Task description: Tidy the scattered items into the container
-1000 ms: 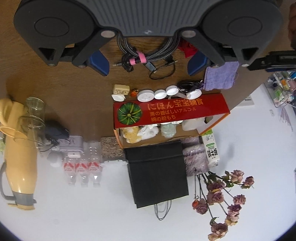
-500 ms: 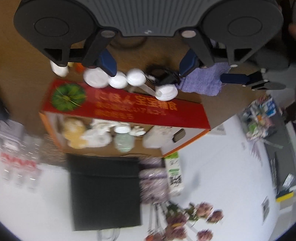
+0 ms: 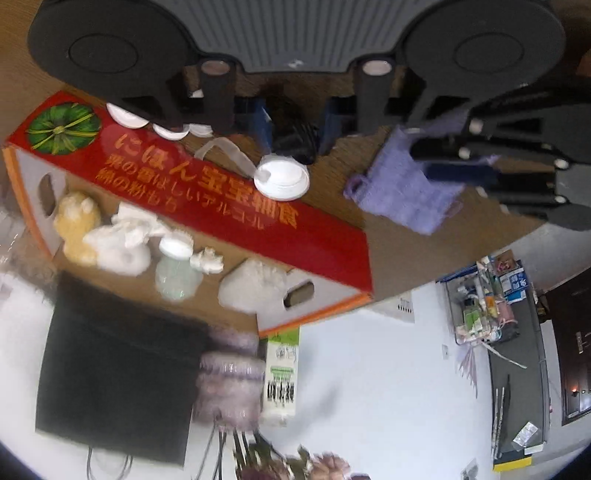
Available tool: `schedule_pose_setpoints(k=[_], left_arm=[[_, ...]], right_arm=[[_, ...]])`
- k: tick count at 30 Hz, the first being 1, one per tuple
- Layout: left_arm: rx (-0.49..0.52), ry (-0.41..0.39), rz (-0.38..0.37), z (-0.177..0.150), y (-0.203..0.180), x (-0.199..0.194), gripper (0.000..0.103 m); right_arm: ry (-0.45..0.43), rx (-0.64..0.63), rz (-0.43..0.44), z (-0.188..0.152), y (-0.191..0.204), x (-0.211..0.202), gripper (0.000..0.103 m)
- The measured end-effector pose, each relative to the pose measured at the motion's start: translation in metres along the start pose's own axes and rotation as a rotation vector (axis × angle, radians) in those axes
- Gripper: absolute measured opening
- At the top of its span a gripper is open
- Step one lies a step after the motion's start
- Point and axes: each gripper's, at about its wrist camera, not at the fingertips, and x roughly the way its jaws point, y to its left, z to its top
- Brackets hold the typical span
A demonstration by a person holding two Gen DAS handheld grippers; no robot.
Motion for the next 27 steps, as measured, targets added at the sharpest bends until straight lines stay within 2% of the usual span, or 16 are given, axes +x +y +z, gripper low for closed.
schedule_pose_setpoints(k=[2, 7, 13, 14, 15, 16, 17, 18, 23, 27], left_arm=[[-0.02, 0.002, -0.026, -0.006, -0.001, -0.007, 0.001], [-0.04, -0.003, -0.089, -0.026, -0.011, -0.038, 0.001], [0.031, -0.077, -0.113, -0.032, -0.027, -0.087, 0.001], [0.036, -0.082, -0.123, -0.031, -0.028, -0.09, 0.006], [0.039, -0.085, -0.124, -0.029, -0.03, -0.09, 0.021], [0.05, -0.082, -0.124, -0.025, -0.032, -0.086, 0.033], [0.059, -0.087, -0.122, -0.02, -0.033, -0.083, 0.052], [0.072, -0.103, -0.128, -0.014, -0.035, -0.078, 0.056], [0.129, -0.071, -0.128, 0.036, -0.043, -0.017, 0.055], [0.189, -0.015, -0.08, 0.058, -0.049, 0.038, 0.055]], right_arm=[[-0.005, -0.002, 0.001, -0.002, 0.006, -0.014, 0.025], [-0.054, 0.027, -0.01, -0.015, 0.016, -0.054, 0.025], [-0.188, 0.144, -0.042, -0.034, 0.017, -0.125, 0.025], [-0.207, 0.167, -0.047, -0.039, 0.017, -0.137, 0.025], [-0.225, 0.19, -0.054, -0.044, 0.015, -0.147, 0.025], [-0.235, 0.207, -0.063, -0.048, 0.013, -0.154, 0.025], [-0.241, 0.22, -0.073, -0.052, 0.011, -0.16, 0.025], [-0.245, 0.232, -0.083, -0.056, 0.008, -0.166, 0.025], [-0.242, 0.296, -0.124, -0.071, -0.01, -0.181, 0.025], [-0.237, 0.321, -0.141, -0.081, -0.023, -0.182, 0.025]])
